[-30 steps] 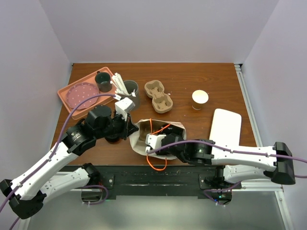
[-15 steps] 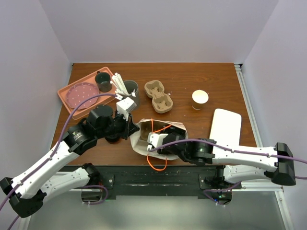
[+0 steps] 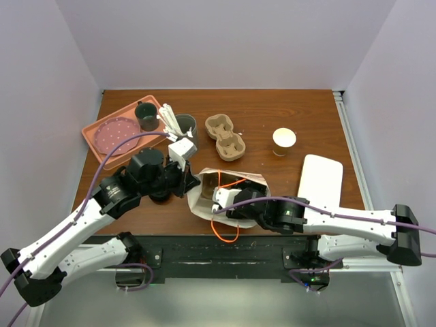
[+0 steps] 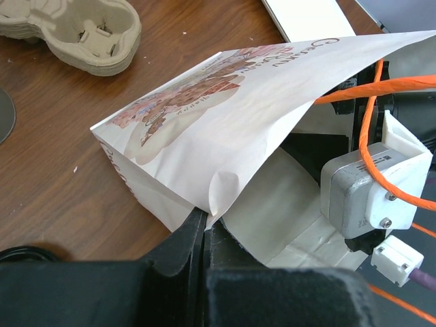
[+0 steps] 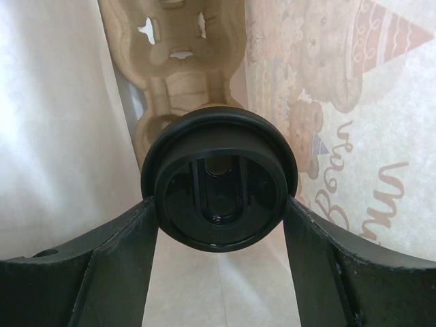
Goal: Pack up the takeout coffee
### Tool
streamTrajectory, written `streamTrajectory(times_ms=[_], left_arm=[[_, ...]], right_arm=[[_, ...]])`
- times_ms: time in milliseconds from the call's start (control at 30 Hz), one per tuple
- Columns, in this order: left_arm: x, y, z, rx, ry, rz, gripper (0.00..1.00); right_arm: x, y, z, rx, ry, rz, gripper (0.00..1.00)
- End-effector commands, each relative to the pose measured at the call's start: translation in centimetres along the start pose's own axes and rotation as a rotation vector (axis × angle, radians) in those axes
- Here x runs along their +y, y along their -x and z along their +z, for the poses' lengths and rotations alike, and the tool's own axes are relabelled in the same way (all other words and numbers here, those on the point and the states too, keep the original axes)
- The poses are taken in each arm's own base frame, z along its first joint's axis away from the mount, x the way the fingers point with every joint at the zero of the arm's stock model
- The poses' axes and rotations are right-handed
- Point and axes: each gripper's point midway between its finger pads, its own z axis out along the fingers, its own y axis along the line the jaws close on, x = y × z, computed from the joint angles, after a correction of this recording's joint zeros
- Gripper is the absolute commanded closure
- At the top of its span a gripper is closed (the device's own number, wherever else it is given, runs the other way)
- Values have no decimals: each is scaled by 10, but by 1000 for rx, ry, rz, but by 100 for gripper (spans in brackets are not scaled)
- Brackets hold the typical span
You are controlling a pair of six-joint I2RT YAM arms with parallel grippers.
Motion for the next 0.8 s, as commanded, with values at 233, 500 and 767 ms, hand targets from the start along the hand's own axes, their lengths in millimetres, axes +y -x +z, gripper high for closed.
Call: streamTrajectory(times_ms=[233, 500, 767], left_arm=[[-2, 8, -1, -8, 6, 26, 100], [-3, 8, 1, -5, 7, 25, 100], [-3, 9, 2, -1, 11, 26, 100]], right_arm=[[12, -14, 4, 20, 80, 45, 86], [15, -22, 20, 69, 104, 58, 85], [7, -20, 30, 89, 60, 47, 86]])
